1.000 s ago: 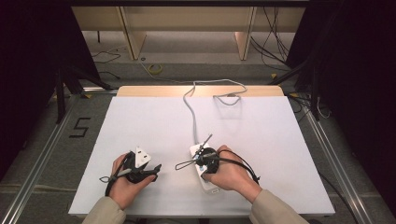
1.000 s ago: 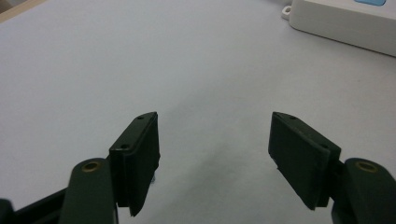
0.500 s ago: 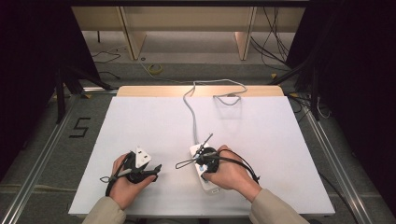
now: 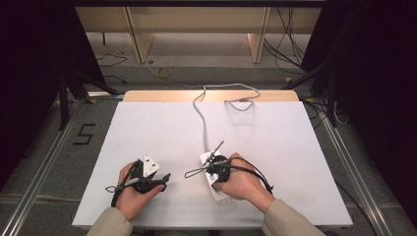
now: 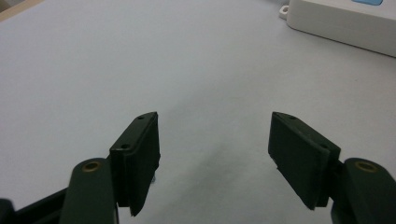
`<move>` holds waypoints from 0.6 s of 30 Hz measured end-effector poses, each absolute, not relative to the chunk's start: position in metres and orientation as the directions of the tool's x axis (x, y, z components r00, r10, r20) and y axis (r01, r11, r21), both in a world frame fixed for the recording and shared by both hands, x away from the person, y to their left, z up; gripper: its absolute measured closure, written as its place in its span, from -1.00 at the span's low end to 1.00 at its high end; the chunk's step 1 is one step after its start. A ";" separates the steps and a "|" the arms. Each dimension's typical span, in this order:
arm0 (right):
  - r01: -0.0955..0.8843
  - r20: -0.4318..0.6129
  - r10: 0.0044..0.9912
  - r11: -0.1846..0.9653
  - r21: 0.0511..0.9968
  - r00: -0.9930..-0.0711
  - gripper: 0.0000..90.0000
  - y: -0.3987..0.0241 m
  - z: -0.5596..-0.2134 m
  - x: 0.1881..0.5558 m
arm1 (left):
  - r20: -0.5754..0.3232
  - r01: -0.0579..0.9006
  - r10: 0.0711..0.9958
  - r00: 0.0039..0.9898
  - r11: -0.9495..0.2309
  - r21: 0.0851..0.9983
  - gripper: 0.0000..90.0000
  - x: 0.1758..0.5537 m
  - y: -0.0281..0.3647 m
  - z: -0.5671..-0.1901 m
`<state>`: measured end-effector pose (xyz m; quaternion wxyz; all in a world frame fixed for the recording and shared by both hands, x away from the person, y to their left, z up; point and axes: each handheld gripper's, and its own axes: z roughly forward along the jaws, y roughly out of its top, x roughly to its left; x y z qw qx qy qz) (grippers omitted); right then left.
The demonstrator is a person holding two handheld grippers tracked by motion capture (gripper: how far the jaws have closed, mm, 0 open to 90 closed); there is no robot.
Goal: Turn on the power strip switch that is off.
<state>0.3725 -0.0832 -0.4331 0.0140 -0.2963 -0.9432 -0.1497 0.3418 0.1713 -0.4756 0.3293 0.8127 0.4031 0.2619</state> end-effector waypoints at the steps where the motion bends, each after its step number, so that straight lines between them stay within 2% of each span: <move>1: 0.564 0.116 0.556 0.779 0.273 -0.823 1.00 -0.083 -0.433 0.373 | 0.160 0.483 0.828 0.538 -0.458 0.747 -0.25 0.342 0.171 -0.476; 18: 0.550 0.101 0.546 0.787 0.280 -0.832 1.00 -0.083 -0.434 0.372 | 0.162 0.482 0.826 0.541 -0.462 0.744 -0.25 0.342 0.171 -0.475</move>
